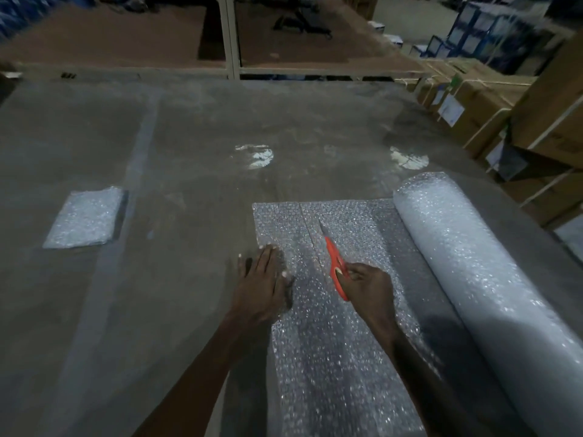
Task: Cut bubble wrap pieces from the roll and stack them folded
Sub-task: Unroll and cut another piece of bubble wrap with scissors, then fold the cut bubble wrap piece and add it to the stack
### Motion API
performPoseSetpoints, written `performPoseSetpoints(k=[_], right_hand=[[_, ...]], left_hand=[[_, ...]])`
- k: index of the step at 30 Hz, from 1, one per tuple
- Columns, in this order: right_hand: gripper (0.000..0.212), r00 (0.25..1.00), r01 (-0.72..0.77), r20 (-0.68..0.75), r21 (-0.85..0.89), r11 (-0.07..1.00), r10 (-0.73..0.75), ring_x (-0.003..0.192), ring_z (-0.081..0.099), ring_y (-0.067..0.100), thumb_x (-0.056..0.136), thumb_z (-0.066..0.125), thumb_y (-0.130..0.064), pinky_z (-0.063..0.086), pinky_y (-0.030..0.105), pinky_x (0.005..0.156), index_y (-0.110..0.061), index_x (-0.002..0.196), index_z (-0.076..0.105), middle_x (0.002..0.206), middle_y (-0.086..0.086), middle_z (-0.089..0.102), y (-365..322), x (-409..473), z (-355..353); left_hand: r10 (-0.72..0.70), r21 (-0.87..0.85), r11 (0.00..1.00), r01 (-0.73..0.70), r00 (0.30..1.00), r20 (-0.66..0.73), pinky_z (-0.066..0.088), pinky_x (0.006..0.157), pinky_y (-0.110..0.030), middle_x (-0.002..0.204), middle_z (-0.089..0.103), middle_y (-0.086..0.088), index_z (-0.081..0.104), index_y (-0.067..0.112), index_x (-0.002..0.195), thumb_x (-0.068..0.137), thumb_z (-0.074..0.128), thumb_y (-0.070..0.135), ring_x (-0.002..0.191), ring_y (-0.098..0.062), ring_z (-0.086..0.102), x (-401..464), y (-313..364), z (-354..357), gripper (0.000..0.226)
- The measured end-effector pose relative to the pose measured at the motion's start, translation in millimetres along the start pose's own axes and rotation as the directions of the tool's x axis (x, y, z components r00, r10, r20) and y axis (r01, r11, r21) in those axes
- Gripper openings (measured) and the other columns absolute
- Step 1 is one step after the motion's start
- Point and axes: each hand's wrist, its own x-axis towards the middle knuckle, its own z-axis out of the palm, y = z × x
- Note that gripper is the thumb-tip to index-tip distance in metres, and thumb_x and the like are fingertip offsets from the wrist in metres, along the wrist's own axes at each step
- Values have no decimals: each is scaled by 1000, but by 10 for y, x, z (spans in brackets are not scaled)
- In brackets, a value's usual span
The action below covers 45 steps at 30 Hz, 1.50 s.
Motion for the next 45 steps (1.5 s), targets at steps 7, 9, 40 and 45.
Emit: performPoseSetpoints(k=[7, 9, 40, 45], right_hand=[[30, 991, 134, 48, -483, 865, -127, 77, 69, 35, 91, 71, -36, 51, 39, 70, -6, 91, 75, 85, 18, 74, 303, -41, 81], [33, 991, 136, 79, -545, 827, -110, 83, 68, 36, 95, 65, -37, 50, 39, 74, -5, 98, 74, 92, 18, 73, 280, -64, 102], [66, 795, 578, 483, -416, 702, -368, 156, 13, 29, 106, 30, -48, 9, 53, 124, -10, 158, 27, 169, 12, 19, 73, -1646, 928], [41, 761, 624, 355, -171, 762, -543, 122, 52, 24, 98, 59, -43, 49, 48, 99, -14, 128, 60, 131, 4, 55, 34, -1903, 649]], left_hand=[[62, -1, 998, -62, 998, -3, -24, 115, -42, 167, 3, 2, 11, 15, 160, 106, 16, 50, 154, -20, 0, -618, 241, 121, 65], [68, 41, 997, -69, 998, 11, -19, 117, -47, 168, 5, -1, 13, 14, 160, 105, 19, 51, 154, -20, 1, -744, 242, 164, 66], [113, 122, 984, -133, 981, 159, -13, 118, -55, 165, -3, 12, 7, 23, 161, 96, 7, 62, 149, -8, -14, -2232, -425, -210, 76], [123, 96, 985, -140, 979, 164, -6, 119, -62, 167, -1, 9, 7, 24, 161, 95, 2, 63, 153, -13, -12, -2387, -459, -148, 76]])
